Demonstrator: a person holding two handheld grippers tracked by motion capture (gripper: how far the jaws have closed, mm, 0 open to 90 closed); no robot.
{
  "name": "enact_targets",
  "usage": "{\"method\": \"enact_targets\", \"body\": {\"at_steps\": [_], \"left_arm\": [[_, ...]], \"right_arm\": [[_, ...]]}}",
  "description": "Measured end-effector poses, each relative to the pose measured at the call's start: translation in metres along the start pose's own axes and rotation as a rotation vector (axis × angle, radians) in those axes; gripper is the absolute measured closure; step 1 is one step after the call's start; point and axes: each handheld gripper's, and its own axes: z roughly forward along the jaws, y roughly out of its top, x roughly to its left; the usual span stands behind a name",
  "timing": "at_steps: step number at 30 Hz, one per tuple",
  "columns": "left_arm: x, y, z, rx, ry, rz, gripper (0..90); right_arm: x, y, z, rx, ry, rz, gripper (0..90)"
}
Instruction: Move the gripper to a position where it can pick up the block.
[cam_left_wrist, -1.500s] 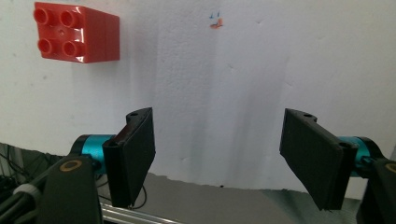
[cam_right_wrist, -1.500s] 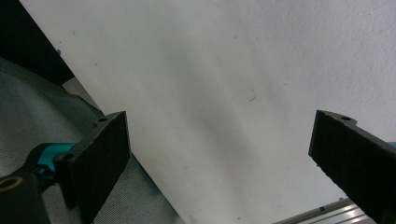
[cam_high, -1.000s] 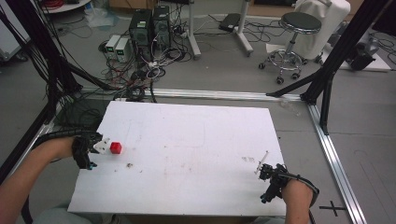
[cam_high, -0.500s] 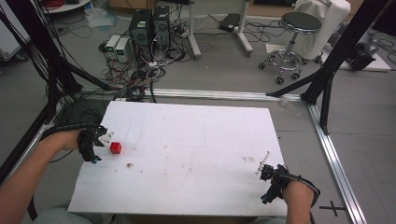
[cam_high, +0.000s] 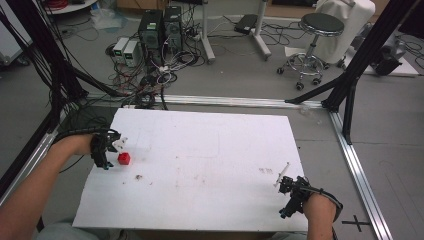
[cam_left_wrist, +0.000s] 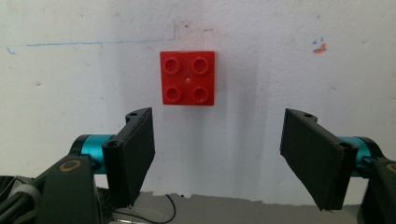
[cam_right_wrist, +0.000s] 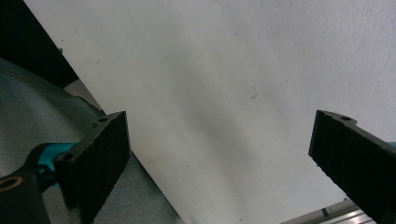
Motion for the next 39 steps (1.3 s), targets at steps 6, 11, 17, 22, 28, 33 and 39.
{"method": "enact_targets", "body": {"at_steps": [6, 11, 17, 22, 28, 33, 39], "left_arm": [[0.007, 0.003, 0.007, 0.003, -0.007, -0.005, 26.6], [0.014, 0.008, 0.015, 0.013, -0.017, 0.005, 26.5], [0.017, 0.014, 0.024, 0.021, -0.029, 0.040, 26.6], [0.019, 0.017, 0.029, 0.027, -0.038, 0.066, 27.0], [0.021, 0.019, 0.035, 0.031, -0.044, 0.071, 27.0], [0.022, 0.021, 0.040, 0.034, -0.070, 0.072, 27.4], [0.022, 0.021, 0.039, 0.035, -0.064, 0.074, 27.6]], "right_arm": [[0.000, -0.001, 0.001, 0.001, 0.005, 0.003, 4.8], [0.000, 0.000, 0.000, 0.001, 0.004, 0.004, 4.8], [0.000, -0.001, 0.001, 0.000, 0.005, 0.006, 4.8], [0.000, -0.001, 0.002, 0.001, 0.007, 0.007, 4.8], [0.000, -0.001, 0.002, 0.001, 0.009, 0.007, 4.8], [0.000, 0.000, 0.003, 0.000, 0.011, 0.003, 4.8], [0.001, 0.001, 0.002, 0.006, 0.011, -0.003, 4.9]]}}
